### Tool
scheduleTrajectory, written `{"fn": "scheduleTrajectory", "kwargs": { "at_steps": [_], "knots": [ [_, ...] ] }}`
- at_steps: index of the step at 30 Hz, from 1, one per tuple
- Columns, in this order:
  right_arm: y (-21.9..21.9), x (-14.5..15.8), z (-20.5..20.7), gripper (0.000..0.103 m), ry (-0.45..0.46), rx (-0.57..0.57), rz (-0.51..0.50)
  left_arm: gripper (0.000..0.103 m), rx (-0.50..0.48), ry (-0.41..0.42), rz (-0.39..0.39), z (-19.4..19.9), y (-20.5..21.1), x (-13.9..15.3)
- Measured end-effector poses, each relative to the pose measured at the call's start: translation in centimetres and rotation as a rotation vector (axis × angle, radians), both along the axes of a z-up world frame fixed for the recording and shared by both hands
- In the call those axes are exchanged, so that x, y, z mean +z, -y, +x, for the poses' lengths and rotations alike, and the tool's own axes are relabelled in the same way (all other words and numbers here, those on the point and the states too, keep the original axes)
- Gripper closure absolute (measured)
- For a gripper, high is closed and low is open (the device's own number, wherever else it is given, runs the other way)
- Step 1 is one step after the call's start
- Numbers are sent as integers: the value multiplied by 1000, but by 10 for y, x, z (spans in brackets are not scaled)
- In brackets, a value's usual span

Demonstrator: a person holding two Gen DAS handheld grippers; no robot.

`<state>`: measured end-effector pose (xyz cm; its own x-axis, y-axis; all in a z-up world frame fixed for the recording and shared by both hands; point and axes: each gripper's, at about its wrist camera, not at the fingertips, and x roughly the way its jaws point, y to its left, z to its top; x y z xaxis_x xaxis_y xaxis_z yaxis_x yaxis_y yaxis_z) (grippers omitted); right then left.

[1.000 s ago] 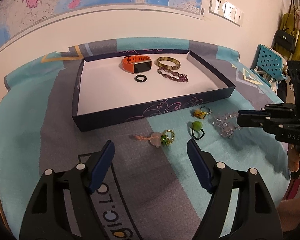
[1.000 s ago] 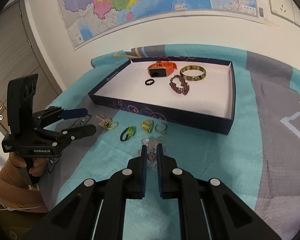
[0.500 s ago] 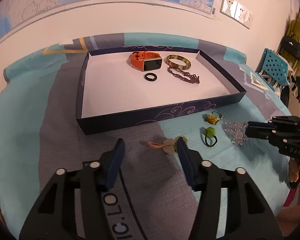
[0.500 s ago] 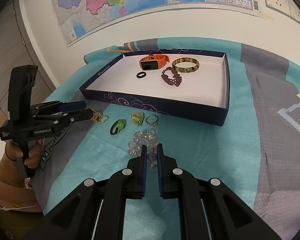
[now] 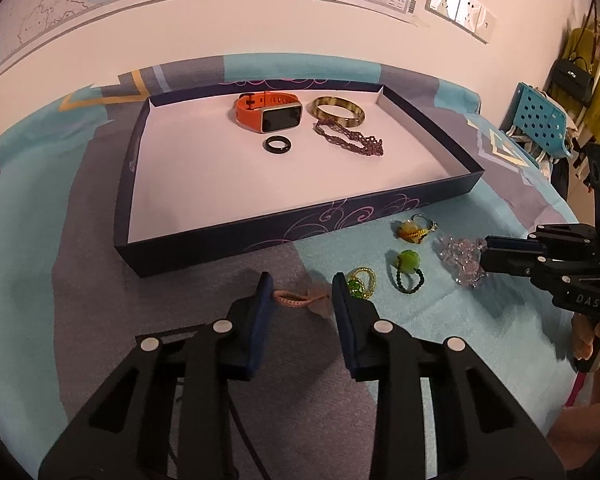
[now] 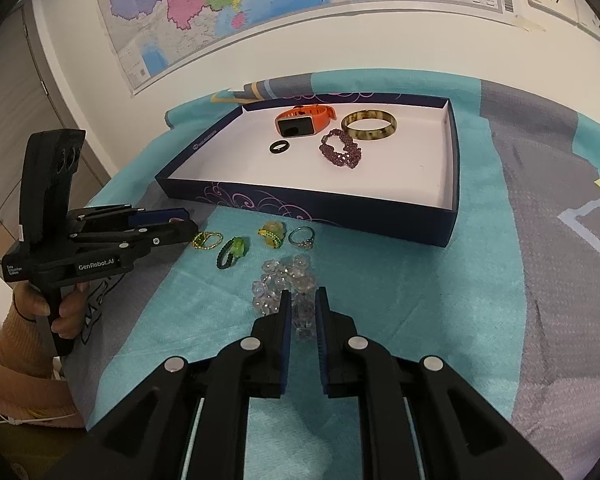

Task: Organize jewelry
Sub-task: 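Grasp the pink hair tie with the left tool while the right grasps the crystal bracelet, then lift the crystal bracelet with the right tool while the left lifts the hair tie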

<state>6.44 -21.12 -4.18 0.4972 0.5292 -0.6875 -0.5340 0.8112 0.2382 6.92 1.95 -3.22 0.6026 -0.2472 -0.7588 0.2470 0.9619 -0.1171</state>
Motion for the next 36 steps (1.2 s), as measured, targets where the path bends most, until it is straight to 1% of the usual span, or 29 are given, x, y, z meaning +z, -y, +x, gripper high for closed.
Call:
{"fn": "scheduleTrajectory", "kwargs": {
  "at_steps": [1, 2, 5, 7, 9, 12, 13, 15, 16, 21, 22, 24, 28, 32, 36],
  "knots": [
    [0, 1, 0, 87, 2, -1, 0, 72, 1, 0, 3, 0, 0, 0],
    [0, 1, 0, 77, 6, -4, 1, 72, 4, 0, 7, -1, 1, 0],
    [-2, 3, -1, 66, 20, -6, -9, 72, 5, 1, 26, -3, 3, 0],
    [-5, 3, 0, 63, 23, 0, -18, 72, 3, 2, 29, -4, 5, 0],
    [-10, 2, 1, 56, 19, 6, -23, 72, 7, 0, 24, -4, 4, 0],
    [-21, 0, 3, 56, 19, 21, -55, 72, 14, 2, 22, -6, 4, 0],
    [-23, -2, 3, 56, 16, 23, -63, 72, 15, 1, 20, -6, 4, 0],
    [-26, -2, 2, 62, 25, 26, -83, 73, 20, 2, 20, -6, 3, 0],
    [-27, -2, 2, 71, 25, 30, -88, 74, 23, 2, 21, -7, 3, 1],
    [-24, -2, 0, 74, 24, 25, -77, 74, 32, 1, 5, -12, 2, 2],
    [-24, -2, 0, 76, 25, 29, -71, 74, 33, 1, 2, -12, 2, 2],
    [-22, 1, -2, 96, 32, 31, -57, 74, 35, 0, -7, -15, 1, 2],
    [-17, 4, -3, 95, 26, 31, -45, 74, 34, 1, -19, -18, 0, 4],
    [-12, 8, -4, 95, 13, 34, 3, 74, 37, 7, -30, -21, -1, 7],
    [-7, 19, -7, 95, 32, 29, 40, 74, 35, 19, -39, -25, -2, 12]
  ]
}}
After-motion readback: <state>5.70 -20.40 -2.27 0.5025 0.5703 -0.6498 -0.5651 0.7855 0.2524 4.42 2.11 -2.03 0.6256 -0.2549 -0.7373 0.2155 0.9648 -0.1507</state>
